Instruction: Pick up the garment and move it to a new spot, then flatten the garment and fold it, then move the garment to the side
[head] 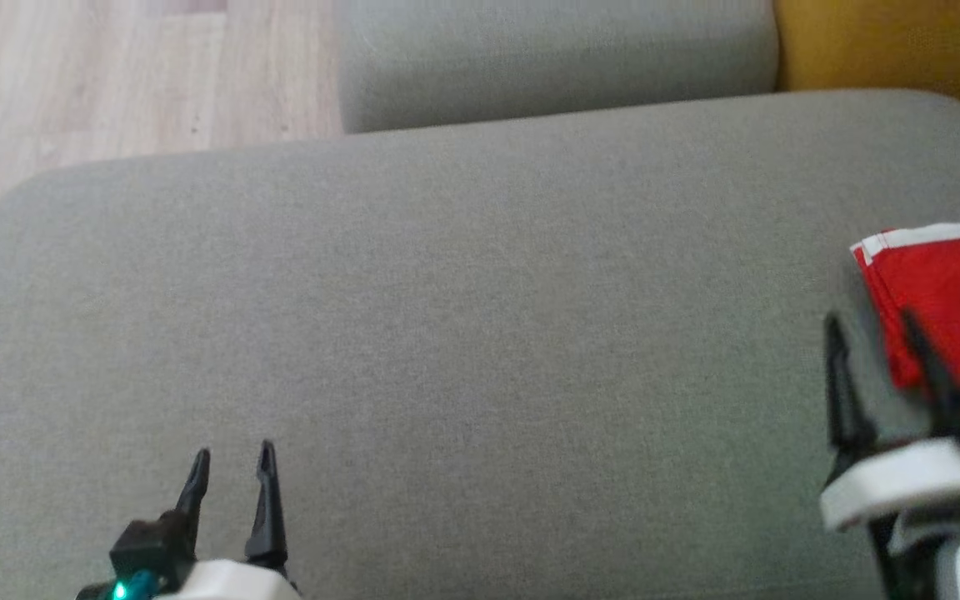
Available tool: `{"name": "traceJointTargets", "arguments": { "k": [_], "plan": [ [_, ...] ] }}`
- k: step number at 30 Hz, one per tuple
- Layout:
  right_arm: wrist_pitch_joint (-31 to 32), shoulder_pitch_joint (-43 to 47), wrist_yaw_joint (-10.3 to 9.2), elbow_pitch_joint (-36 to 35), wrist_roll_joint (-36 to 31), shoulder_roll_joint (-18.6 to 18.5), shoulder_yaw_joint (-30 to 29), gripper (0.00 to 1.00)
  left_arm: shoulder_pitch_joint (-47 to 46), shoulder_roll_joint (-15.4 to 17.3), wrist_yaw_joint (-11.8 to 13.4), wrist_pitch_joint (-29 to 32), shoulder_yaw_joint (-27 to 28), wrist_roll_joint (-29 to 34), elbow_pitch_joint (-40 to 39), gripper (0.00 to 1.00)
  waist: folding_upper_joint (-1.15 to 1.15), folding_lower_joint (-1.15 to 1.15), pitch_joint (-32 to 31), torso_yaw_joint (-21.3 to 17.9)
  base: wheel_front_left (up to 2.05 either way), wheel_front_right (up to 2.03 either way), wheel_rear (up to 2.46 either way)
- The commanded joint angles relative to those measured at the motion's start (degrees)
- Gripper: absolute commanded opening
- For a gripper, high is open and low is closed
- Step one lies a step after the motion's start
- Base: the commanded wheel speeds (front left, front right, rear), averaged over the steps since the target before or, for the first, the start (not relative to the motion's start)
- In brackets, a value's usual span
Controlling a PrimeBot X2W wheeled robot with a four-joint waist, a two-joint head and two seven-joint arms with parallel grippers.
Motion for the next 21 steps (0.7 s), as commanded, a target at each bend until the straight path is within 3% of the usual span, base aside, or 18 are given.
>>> {"name": "traceJointTargets", "arguments": {
  "k": [1, 9, 18, 19, 21],
  "plan": [
    [-1.55, -1.33, 0.39, -1.85, -0.51, -0.67, 1.23, 1.0, -1.68, -0.01, 0.22, -0.46, 2.48, -0.06, -1.52, 1.0, 0.0, 0.0, -0.44, 0.59, 0.0, 0.0, 0.0],
    [-13.96, 4.38, 0.39, 8.75, -4.72, 2.04, 3.88, 1.0, -1.25, -0.01, 1.6, -0.46, 2.98, 0.52, -0.1, 1.0, 0.0, 0.0, -0.98, 2.8, 0.0, 0.0, 0.0],
    [-17.31, 3.49, 0.39, 16.53, -4.32, 2.27, 4.07, 1.0, -1.95, -0.01, 1.34, -0.46, 2.2, -0.01, 0.35, 1.0, 0.0, 0.0, -1.24, 3.36, 0.0, 0.0, 0.0],
    [-16.45, 5.58, 0.0, 18.22, -4.5, 2.66, 2.74, 0.0, 0.39, 0.02, 1.47, 0.01, 0.77, 0.04, 1.99, 0.0, 0.0, 0.0, -1.24, 3.41, 0.0, 0.0, 0.0],
    [-16.25, 5.69, 0.0, 19.72, -4.44, 2.69, 2.89, 0.0, 0.37, -0.05, 1.5, 0.13, 0.75, -0.07, 3.1, 0.0, 0.0, 0.0, -1.25, 3.32, 0.0, 0.0, 0.0]
  ]
}}
